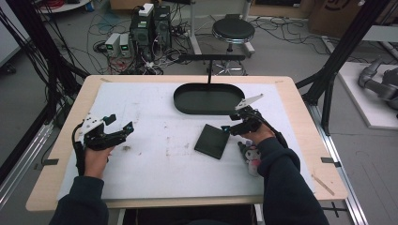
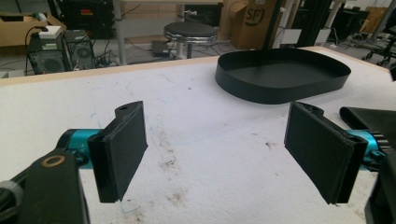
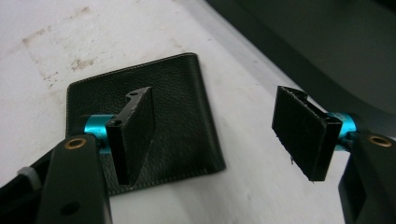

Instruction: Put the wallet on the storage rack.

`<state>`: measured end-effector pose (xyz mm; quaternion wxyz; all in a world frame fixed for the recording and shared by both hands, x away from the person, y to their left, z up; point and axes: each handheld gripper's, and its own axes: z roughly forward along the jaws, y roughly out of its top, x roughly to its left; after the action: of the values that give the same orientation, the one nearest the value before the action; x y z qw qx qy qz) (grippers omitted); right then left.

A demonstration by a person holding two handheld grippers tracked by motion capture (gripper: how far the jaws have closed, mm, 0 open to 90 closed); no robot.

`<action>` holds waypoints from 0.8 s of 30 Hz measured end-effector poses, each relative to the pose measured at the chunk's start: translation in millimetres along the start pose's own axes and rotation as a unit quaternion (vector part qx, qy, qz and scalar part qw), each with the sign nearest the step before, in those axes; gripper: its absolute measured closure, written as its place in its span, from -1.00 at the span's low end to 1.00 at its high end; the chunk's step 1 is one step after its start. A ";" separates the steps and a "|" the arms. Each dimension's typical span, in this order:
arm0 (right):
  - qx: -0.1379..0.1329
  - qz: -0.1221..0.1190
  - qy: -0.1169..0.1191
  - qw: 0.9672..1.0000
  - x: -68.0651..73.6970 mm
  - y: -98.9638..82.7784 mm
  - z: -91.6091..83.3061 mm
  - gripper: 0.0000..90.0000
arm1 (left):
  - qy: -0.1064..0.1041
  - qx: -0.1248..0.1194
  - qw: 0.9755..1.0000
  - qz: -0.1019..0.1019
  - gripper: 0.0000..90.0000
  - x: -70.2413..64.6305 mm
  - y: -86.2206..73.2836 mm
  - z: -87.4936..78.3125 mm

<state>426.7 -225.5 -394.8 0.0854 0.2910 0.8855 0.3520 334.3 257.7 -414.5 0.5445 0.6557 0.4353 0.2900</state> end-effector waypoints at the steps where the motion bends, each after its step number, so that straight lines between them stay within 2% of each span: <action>1: 0.004 -0.002 0.005 1.000 0.5 1.6 5.3 -0.31 | 0.001 0.000 1.000 0.000 -0.53 0.1 0.0 -0.1; 2: 0.015 -0.004 0.009 1.000 0.2 2.7 11.0 -0.29 | 0.000 0.001 1.000 0.000 -0.53 0.2 0.1 -0.4; 3: 0.039 -0.007 0.017 0.999 -1.3 3.0 22.8 -0.28 | 0.000 0.001 1.000 0.000 -0.53 0.5 0.1 -0.8; 4: 0.039 -0.007 0.017 0.999 -1.3 3.0 22.8 -0.28 | 0.000 0.001 1.000 0.000 -0.53 0.5 0.1 -0.8; 5: 0.061 -0.006 0.022 0.998 -1.5 2.4 31.9 -0.25 | -0.001 0.002 1.000 0.001 -0.53 0.5 0.2 -1.1; 6: 0.061 -0.006 0.022 0.998 -1.5 2.4 31.9 -0.25 | -0.001 0.002 1.000 0.001 -0.53 0.5 0.2 -1.1; 7: 0.075 -0.015 0.023 0.997 -2.5 2.0 38.3 -0.24 | -0.002 0.003 1.000 0.001 -0.53 0.4 0.2 -1.1; 8: 0.075 -0.015 0.023 0.997 -2.5 2.0 38.3 -0.24 | -0.002 0.003 1.000 0.001 -0.53 0.4 0.2 -1.2; 12: 0.076 0.006 0.051 0.996 -11.5 -1.8 41.5 -0.23 | -0.002 0.004 1.000 0.001 -0.53 0.3 0.0 -0.9; 15: 0.073 0.012 0.071 0.995 -15.6 -3.7 43.6 -0.18 | -0.002 0.004 1.000 0.000 -0.53 -0.4 -0.1 -0.4; 16: 0.073 0.012 0.071 0.995 -15.6 -3.7 43.6 -0.18 | -0.002 0.004 1.000 0.000 -0.53 -0.4 -0.1 -0.4; 17: 0.071 0.013 0.078 0.994 -16.1 -4.3 43.5 -0.09 | -0.002 0.004 1.000 -0.001 -0.53 -0.4 -0.2 -0.3; 18: 0.071 0.013 0.078 0.994 -16.1 -4.3 43.5 -0.09 | -0.002 0.004 1.000 -0.001 -0.53 -0.4 -0.2 -0.3; 19: 0.070 0.010 0.107 0.992 -16.4 -4.4 42.9 0.24 | -0.002 0.004 1.000 -0.001 -0.53 -0.1 -0.2 -0.2; 22: 0.070 0.008 0.105 0.992 -15.5 -4.1 42.3 0.28 | -0.002 0.004 1.000 -0.001 -0.53 0.2 -0.4 0.1; 23: 0.070 0.010 0.105 0.992 -15.7 -3.9 41.6 0.39 | -0.002 0.005 1.000 -0.001 -0.53 0.3 -0.4 0.2; 24: 0.070 0.010 0.105 0.992 -15.7 -3.9 41.6 0.39 | -0.001 0.005 1.000 -0.001 -0.53 0.3 -0.4 0.1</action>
<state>452.5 -212.9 -428.9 -0.0322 0.2670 0.9089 0.3188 334.4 257.9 -414.9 0.5418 0.6585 0.4367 0.2865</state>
